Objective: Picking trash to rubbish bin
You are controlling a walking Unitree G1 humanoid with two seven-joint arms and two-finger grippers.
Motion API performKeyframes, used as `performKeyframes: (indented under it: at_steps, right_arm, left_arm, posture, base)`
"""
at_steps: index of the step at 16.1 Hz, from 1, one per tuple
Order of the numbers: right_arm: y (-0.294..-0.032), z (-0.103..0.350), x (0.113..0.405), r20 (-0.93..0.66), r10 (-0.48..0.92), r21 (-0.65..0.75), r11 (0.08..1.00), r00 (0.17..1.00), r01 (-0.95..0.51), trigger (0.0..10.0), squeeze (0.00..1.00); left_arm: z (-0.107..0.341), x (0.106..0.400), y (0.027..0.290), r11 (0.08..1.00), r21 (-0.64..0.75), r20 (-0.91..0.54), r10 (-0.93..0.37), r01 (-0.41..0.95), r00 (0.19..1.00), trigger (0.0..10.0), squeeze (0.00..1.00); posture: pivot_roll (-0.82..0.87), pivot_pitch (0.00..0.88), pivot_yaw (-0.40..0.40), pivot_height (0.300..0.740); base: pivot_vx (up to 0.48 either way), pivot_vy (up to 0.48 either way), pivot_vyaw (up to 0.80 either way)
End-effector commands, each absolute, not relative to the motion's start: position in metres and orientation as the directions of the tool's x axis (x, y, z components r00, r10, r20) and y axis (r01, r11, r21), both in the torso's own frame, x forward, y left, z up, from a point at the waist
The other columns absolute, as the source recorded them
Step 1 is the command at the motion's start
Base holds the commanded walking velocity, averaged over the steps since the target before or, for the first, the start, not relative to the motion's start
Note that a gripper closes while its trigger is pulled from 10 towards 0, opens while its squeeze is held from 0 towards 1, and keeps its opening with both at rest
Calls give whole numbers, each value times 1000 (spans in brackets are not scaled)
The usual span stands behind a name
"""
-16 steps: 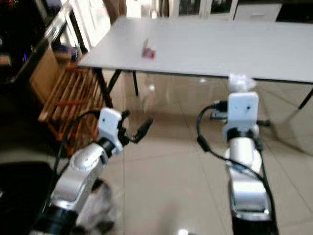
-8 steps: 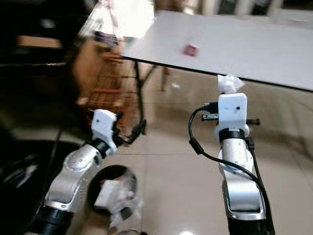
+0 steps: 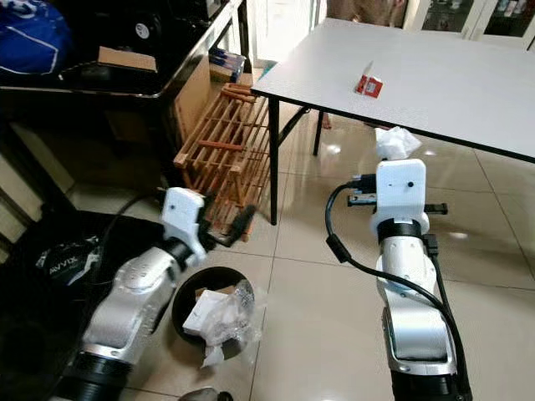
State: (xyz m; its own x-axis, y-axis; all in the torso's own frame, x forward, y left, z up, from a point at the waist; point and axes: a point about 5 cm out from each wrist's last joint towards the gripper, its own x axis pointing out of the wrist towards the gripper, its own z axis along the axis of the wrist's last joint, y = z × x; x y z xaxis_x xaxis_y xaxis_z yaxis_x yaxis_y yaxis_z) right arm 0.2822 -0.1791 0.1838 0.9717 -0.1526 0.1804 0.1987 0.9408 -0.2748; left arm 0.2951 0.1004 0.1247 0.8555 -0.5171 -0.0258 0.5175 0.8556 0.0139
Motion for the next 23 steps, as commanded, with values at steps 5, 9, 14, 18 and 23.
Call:
performKeyframes:
  at_steps: [5, 9, 14, 18, 23]
  right_arm:
    - [-180, 184, 281, 185, -158, -270, 941, 970, 205, 10000, 0]
    - [-181, 184, 280, 184, -162, -269, 940, 969, 208, 10000, 0]
    - [-181, 183, 280, 183, -160, -272, 940, 970, 207, 10000, 0]
    - [-180, 183, 281, 182, -162, -269, 940, 970, 207, 10000, 0]
    - [-182, 181, 281, 165, -173, -265, 940, 971, 213, 10000, 0]
  left_arm:
    - [125, 295, 104, 855, 20, -40, -518, 519, 855, 10000, 0]
    - [125, 295, 102, 852, 21, -43, -522, 524, 852, 10000, 0]
    - [126, 295, 101, 853, 17, -29, -521, 521, 853, 10000, 0]
    - [125, 293, 99, 834, 20, -39, -550, 551, 834, 10000, 0]
    - [121, 291, 97, 820, -31, -71, -572, 571, 817, 10000, 0]
  posture:
    - [-16, 68, 23, 740]
    - [-16, 68, 23, 740]
    - [-16, 68, 23, 740]
    - [-21, 71, 22, 740]
    - [-24, 70, 25, 740]
  base:
    - [0, 463, 0]
    - [0, 480, 0]
    - [0, 288, 0]
    - [0, 0, 0]
    - [0, 0, -318]
